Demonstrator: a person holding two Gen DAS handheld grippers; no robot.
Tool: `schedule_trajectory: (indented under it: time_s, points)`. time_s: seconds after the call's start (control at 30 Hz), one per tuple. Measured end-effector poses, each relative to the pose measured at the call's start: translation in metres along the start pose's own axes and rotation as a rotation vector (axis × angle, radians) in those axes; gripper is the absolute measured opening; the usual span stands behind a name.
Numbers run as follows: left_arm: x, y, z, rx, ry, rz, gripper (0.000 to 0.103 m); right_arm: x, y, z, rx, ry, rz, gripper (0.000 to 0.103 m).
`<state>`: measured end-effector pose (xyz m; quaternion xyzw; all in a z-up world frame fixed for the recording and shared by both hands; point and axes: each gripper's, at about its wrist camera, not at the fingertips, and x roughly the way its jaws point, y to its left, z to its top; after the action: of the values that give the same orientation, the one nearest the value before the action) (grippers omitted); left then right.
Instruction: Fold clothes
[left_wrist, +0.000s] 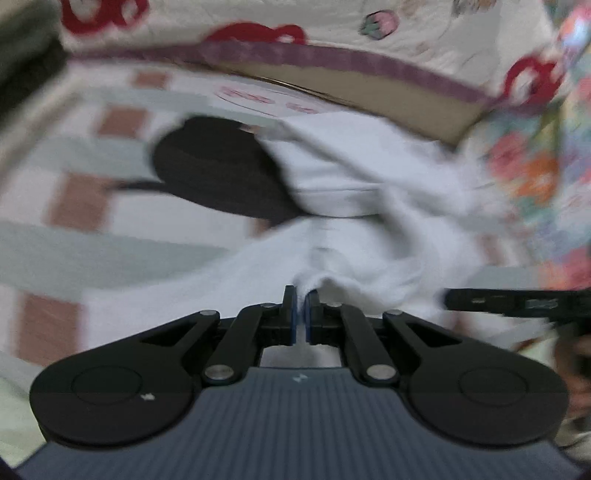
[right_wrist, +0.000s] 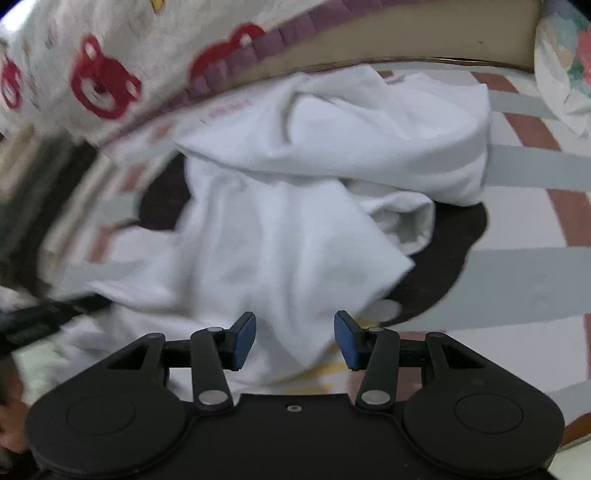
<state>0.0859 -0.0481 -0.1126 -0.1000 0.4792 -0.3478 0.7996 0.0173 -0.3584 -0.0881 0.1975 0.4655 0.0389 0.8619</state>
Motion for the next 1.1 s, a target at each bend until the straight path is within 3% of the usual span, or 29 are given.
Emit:
schedule_trajectory:
  time_s: [0.1,0.13,0.27,0.4,0.43,0.47,0.5,0.57,0.67,0.73,0.87,1.0,1.1]
  points:
    - [0.004,-0.004,-0.005,-0.103,0.102,-0.256,0.004,-0.017,0.006,0.006,0.018,-0.041,0.08,0.053]
    - [0.004,-0.008,-0.006,-0.114,0.124,-0.306,0.004,-0.019,0.009,0.011,0.02,-0.049,0.103,0.054]
    - [0.004,-0.022,-0.011,-0.037,0.124,-0.285,0.004,-0.012,0.026,0.028,0.014,-0.037,0.167,0.063]
    - [0.003,-0.018,-0.011,-0.045,0.126,-0.308,0.004,0.029,0.052,0.024,-0.133,0.026,0.066,0.063]
    - [0.002,-0.016,-0.011,-0.049,0.125,-0.313,0.004,0.04,0.057,0.02,-0.205,0.017,0.017,0.059]
    - [0.0,-0.012,-0.011,-0.06,0.12,-0.312,0.006,0.049,0.063,0.015,-0.299,-0.011,-0.043,0.026]
    - [-0.002,-0.007,-0.011,-0.073,0.118,-0.298,0.007,0.054,0.066,0.013,-0.368,-0.036,-0.087,0.008]
    - [-0.007,0.001,-0.007,-0.066,0.092,-0.213,0.012,0.05,0.063,0.017,-0.378,-0.078,-0.081,0.008]
    - [-0.015,0.008,0.001,-0.009,0.025,-0.035,0.04,0.016,0.052,0.03,-0.325,-0.18,-0.041,0.008]
    - [-0.017,0.011,0.004,0.039,-0.01,0.078,0.042,-0.009,0.042,0.037,-0.327,-0.243,-0.079,0.008]
    - [-0.009,0.039,0.004,-0.125,0.028,0.046,0.045,-0.053,0.015,0.052,-0.324,-0.334,-0.21,0.008]
    - [0.003,0.026,-0.002,0.016,0.032,0.181,0.045,-0.097,-0.021,0.063,-0.285,-0.399,-0.332,0.007]
    - [0.012,0.019,-0.009,0.084,0.048,0.235,0.045,-0.131,-0.042,0.068,-0.26,-0.454,-0.429,0.007]
